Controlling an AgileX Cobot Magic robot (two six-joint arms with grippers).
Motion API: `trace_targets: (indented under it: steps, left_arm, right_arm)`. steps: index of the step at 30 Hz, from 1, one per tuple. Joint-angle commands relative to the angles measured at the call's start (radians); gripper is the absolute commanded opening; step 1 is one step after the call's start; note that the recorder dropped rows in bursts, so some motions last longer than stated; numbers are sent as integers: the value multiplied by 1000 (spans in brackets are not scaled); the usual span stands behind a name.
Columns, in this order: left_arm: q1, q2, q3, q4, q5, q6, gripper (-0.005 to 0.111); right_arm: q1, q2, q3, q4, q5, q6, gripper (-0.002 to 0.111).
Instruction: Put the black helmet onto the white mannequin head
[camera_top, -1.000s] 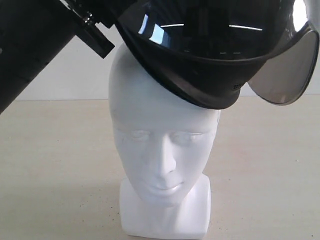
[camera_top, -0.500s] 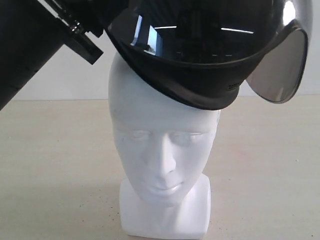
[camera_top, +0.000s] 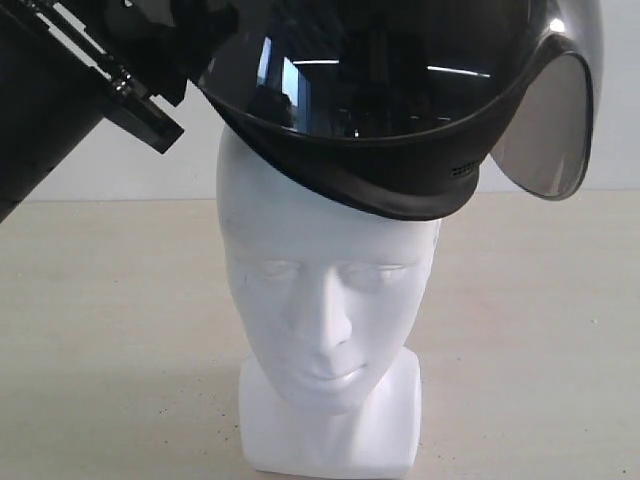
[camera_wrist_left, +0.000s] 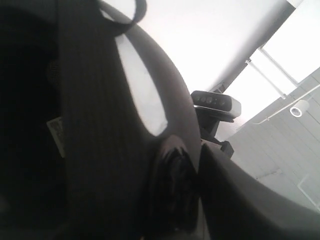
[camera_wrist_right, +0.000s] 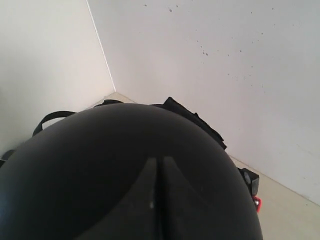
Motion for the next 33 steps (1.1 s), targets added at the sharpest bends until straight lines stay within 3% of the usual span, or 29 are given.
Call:
trace_targets:
  steps: [1,9,19,26,33]
  left_arm:
    - [27,-17,5,-49,24,104,4]
    - [29,-17,21,-55,24,112,4]
    - [63,-17,72,-62,24,112,4]
    - [63,-17,96,-58,24,112,4]
    - [65,-21,133,-83,24,127,4]
  right_arm:
    - [1,15,3,21,50,-36,0]
    - [1,15,3,191,-2,-215,0]
    - [33,46,32,204,-5,-279,0]
    - [155,58,60,105,-122,-316,0]
    - [165,73,60,-20,-187,-199,0]
